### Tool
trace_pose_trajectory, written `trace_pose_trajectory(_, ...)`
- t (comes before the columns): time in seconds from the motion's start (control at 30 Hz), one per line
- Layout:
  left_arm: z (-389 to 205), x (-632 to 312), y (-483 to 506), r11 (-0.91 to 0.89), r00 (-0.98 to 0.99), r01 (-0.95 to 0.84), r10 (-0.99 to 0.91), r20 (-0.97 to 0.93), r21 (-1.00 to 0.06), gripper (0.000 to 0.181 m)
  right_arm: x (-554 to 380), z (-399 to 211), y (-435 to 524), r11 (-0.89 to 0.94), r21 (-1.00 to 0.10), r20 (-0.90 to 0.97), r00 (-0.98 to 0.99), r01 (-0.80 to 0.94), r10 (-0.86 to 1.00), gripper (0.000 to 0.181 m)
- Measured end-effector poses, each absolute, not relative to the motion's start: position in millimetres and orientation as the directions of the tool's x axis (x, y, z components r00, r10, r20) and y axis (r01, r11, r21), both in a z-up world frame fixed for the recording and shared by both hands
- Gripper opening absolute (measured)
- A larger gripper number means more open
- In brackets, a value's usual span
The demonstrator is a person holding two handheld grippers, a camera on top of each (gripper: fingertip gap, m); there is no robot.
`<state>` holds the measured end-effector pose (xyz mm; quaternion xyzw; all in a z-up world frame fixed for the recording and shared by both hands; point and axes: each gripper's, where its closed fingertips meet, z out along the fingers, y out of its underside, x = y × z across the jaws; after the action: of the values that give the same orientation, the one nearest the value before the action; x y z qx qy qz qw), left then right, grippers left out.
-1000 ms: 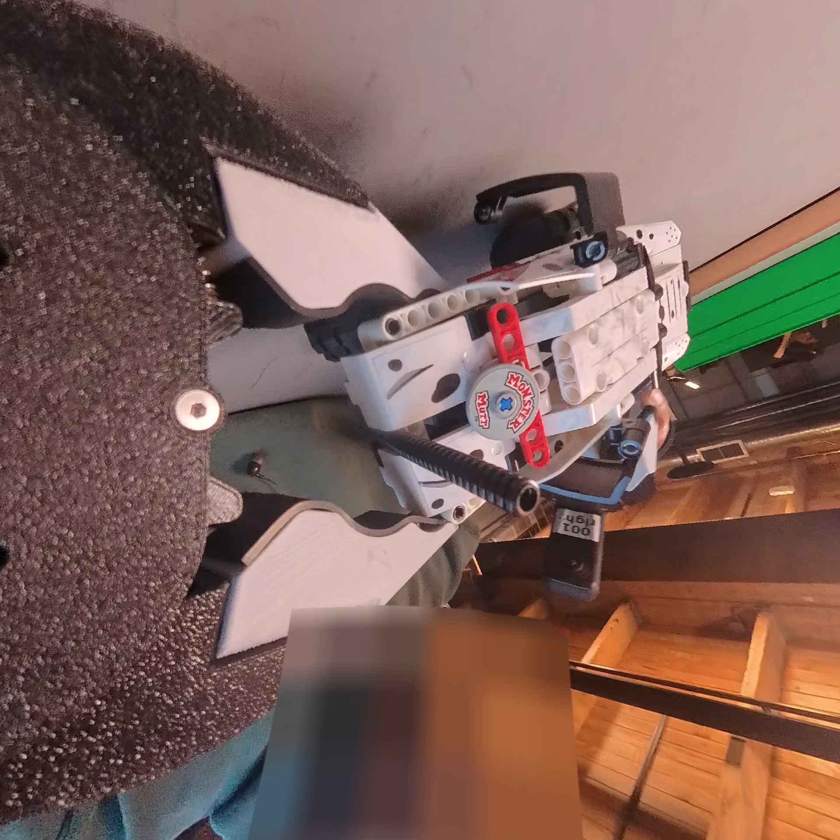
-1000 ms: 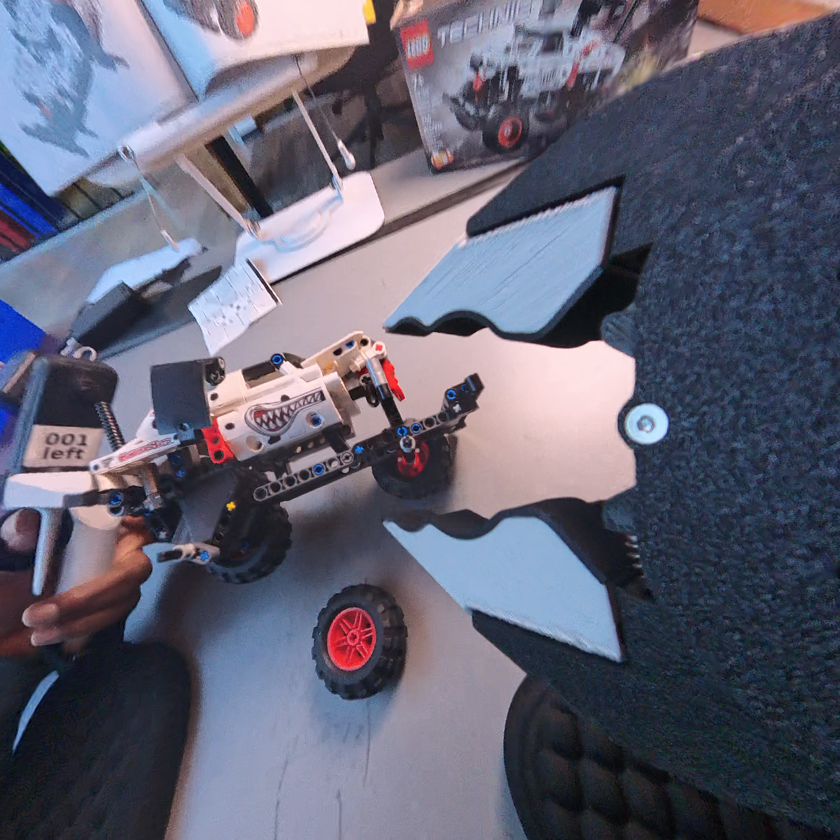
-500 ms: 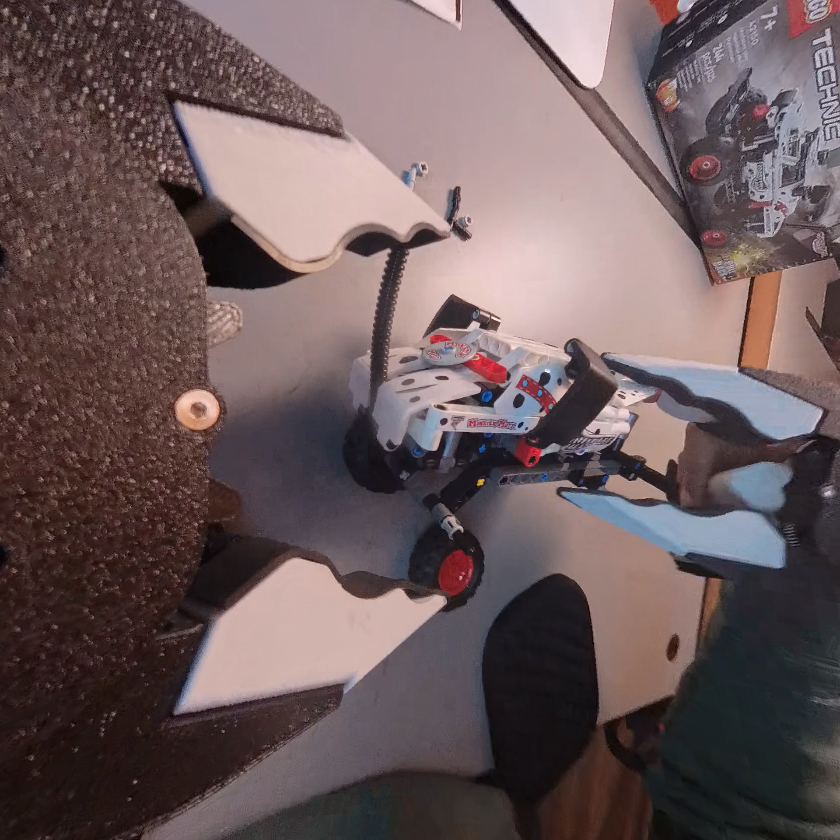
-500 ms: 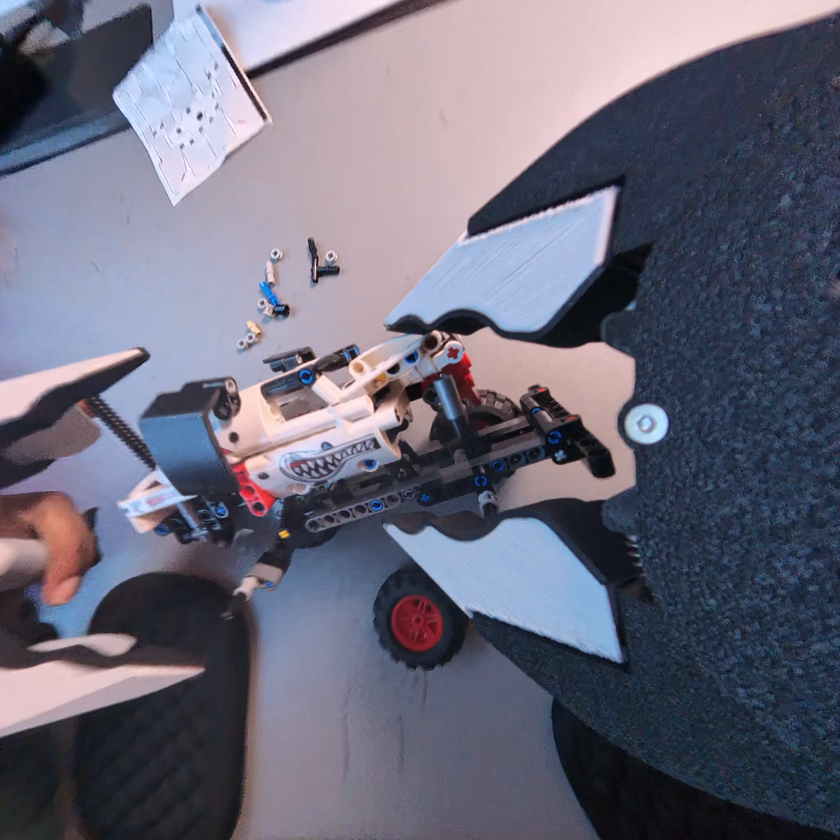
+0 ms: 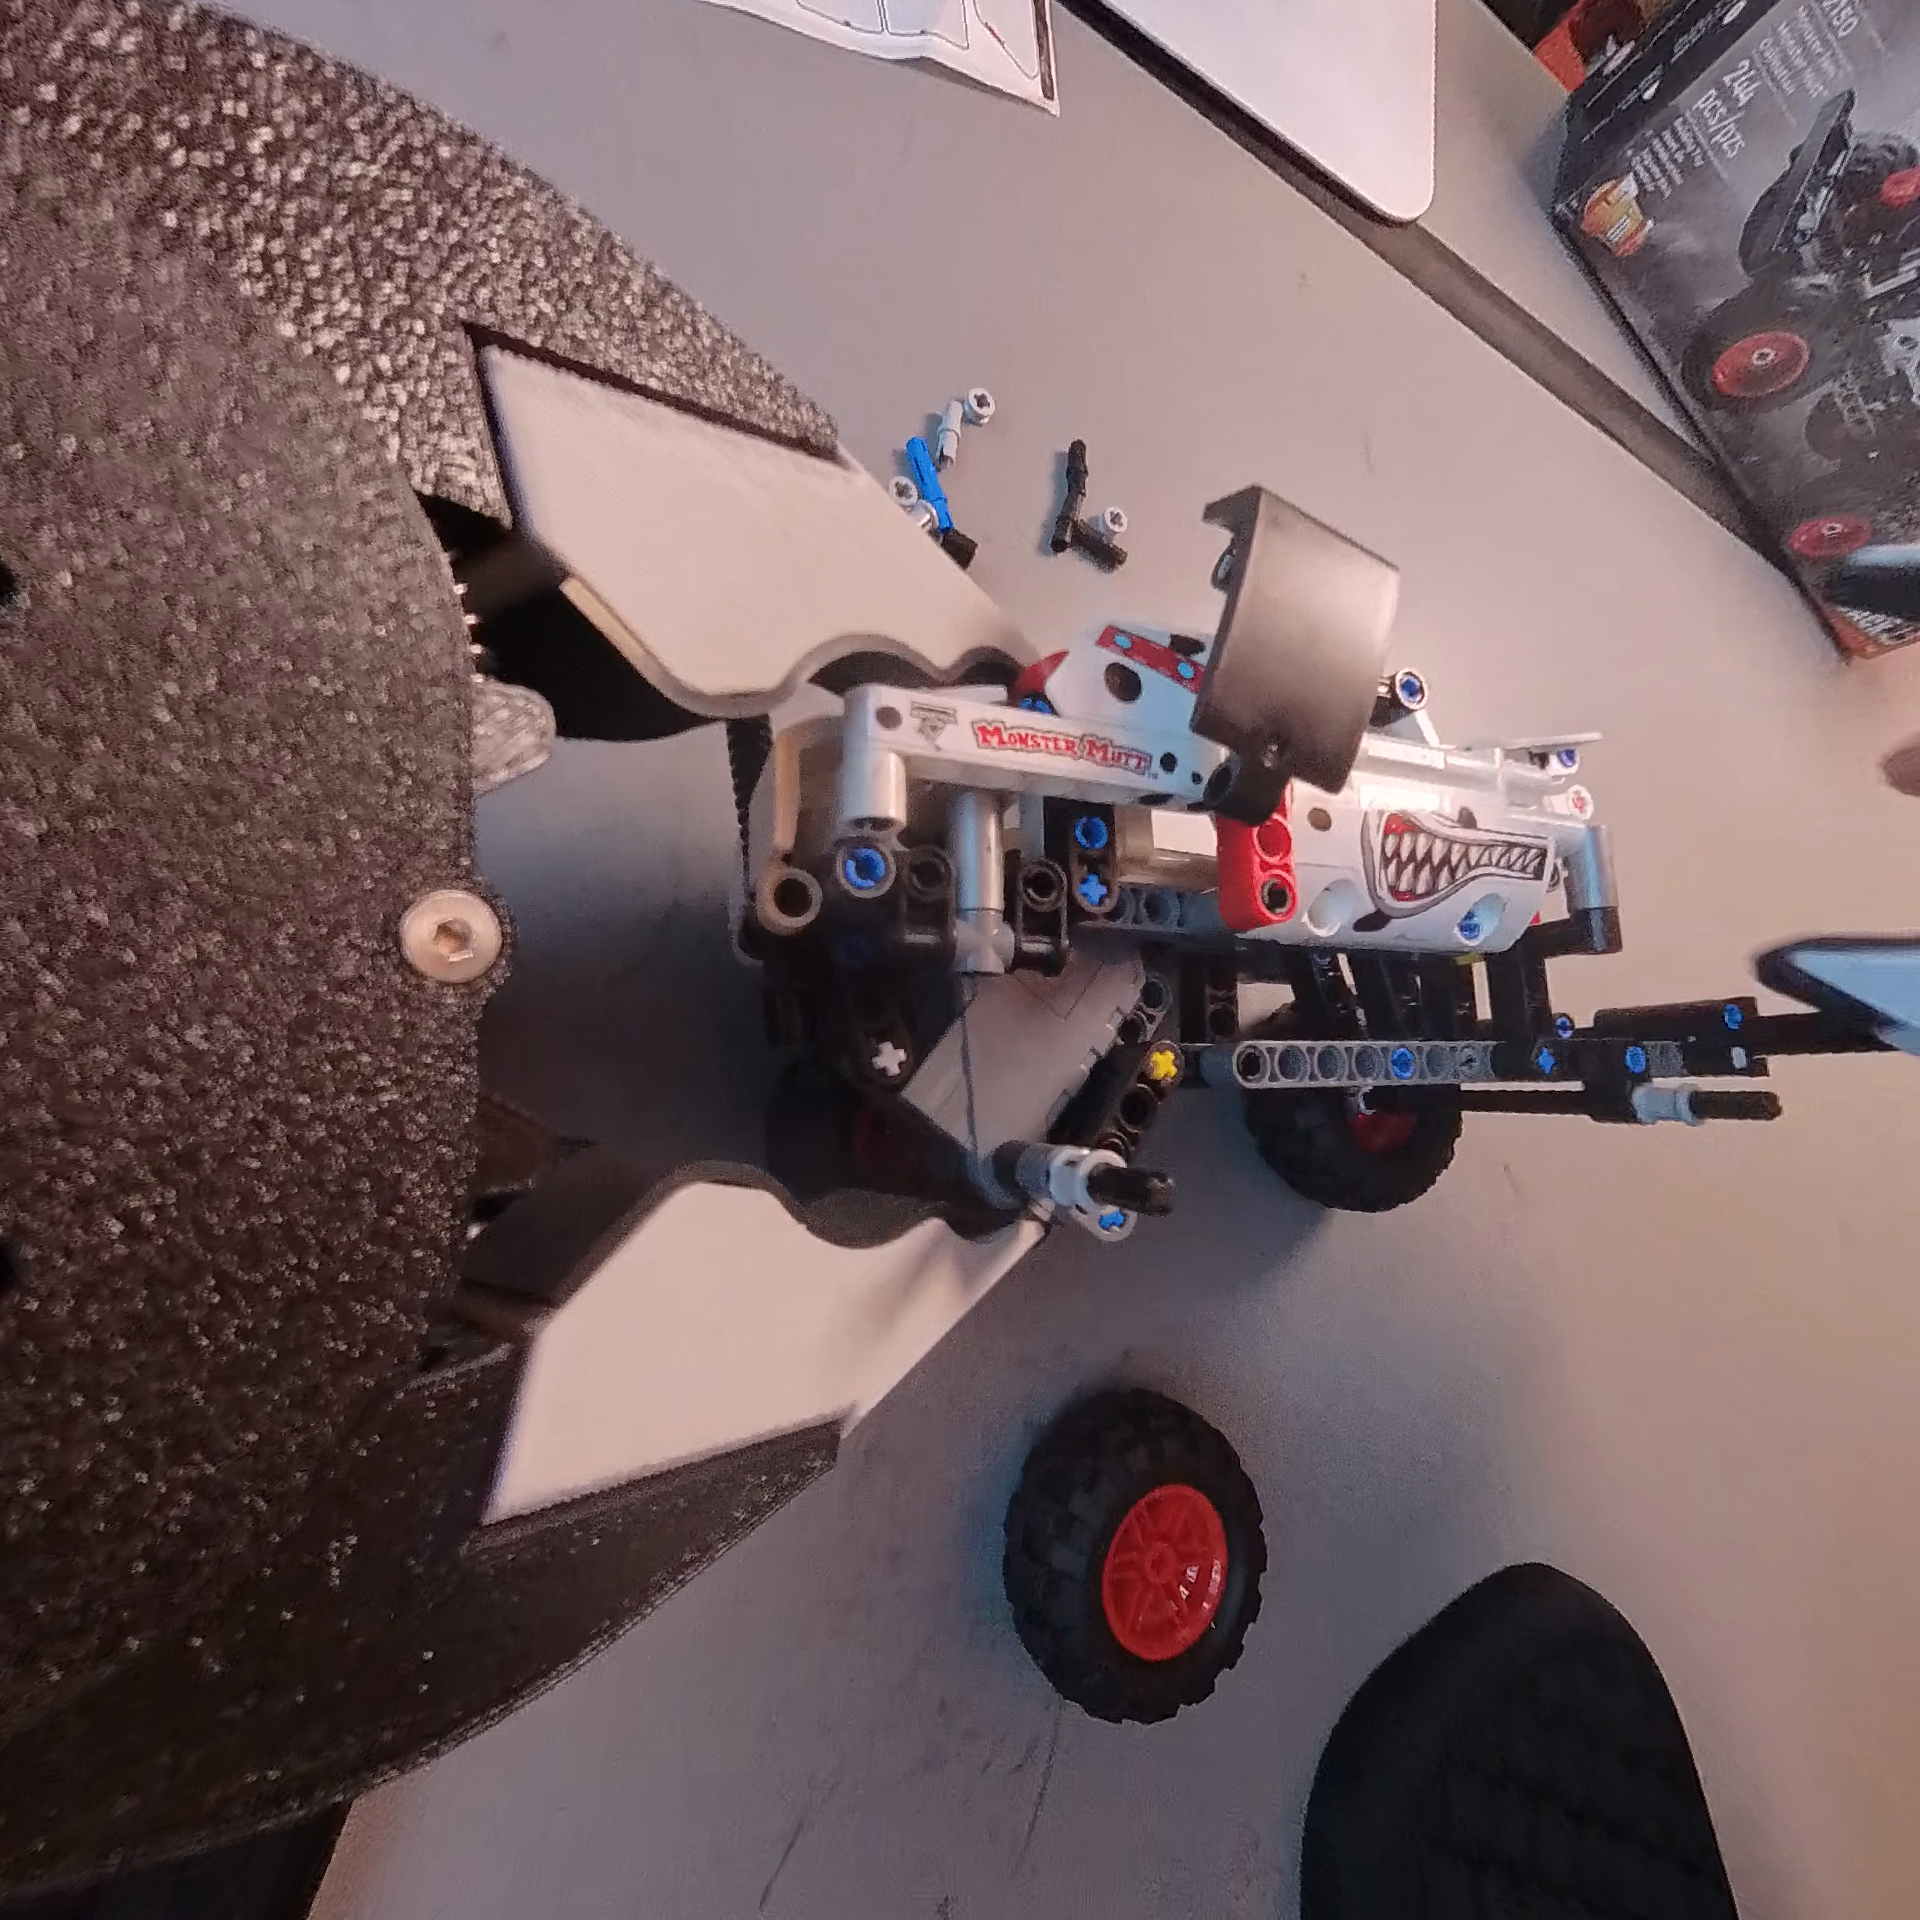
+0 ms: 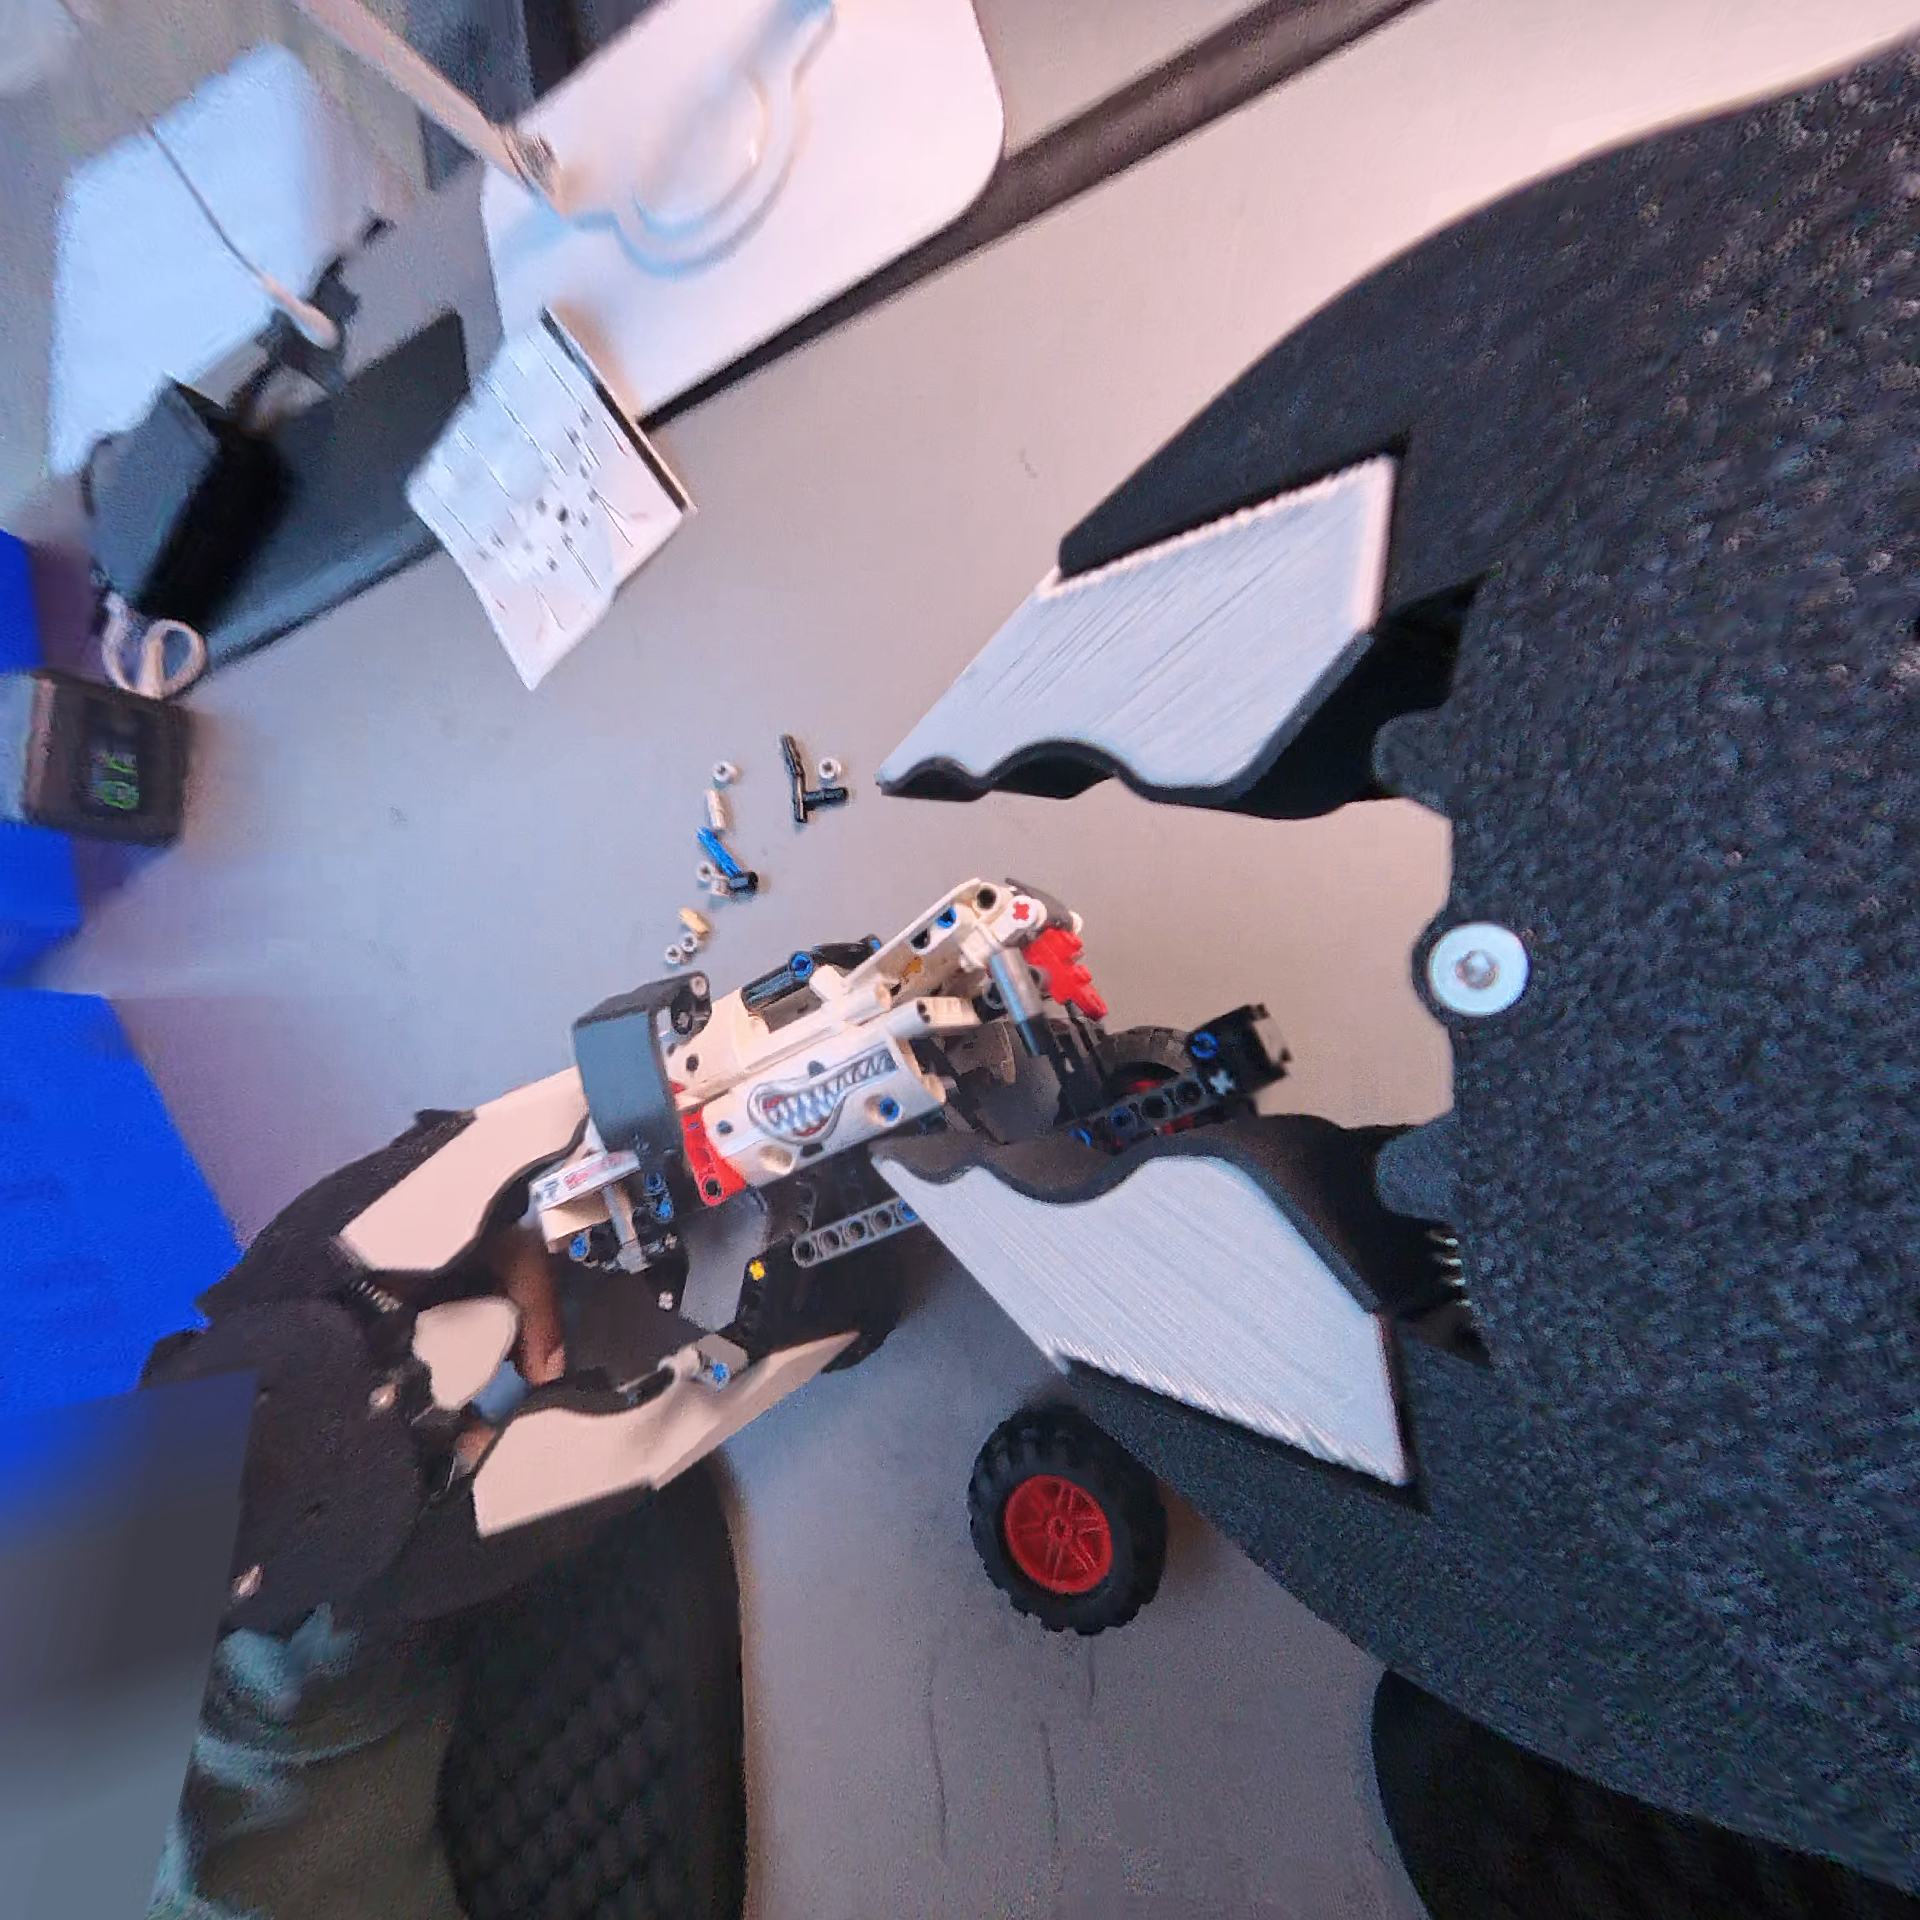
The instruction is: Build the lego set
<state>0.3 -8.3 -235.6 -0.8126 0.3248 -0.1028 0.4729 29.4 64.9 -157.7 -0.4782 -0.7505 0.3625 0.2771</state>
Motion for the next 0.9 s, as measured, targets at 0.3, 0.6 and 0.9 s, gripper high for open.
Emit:
trace_pose_trajectory(0.3, -235, 1, -10, -0.33, 0.748, -0.425, -0.652, -0.122, -0.843, 0.092, 118, -206, -56, 0.446, -0.643, -0.025, -0.599, 0.623, 0.8, 0.074)
trace_pose_trajectory(0.6, -233, 2, -28, -0.312, 0.717, -0.42, -0.689, -0.101, -0.852, 0.092, 97, -266, -75, 0.498, -0.56, 0.052, -0.572, 0.662, 0.819, 0.06)
trace_pose_trajectory(0.9, -221, 3, -31, -0.276, 0.717, -0.366, -0.692, -0.08, -0.889, 0.096, 104, -157, -44, 0.462, -0.676, 0.159, -0.498, 0.574, 0.852, 0.059)
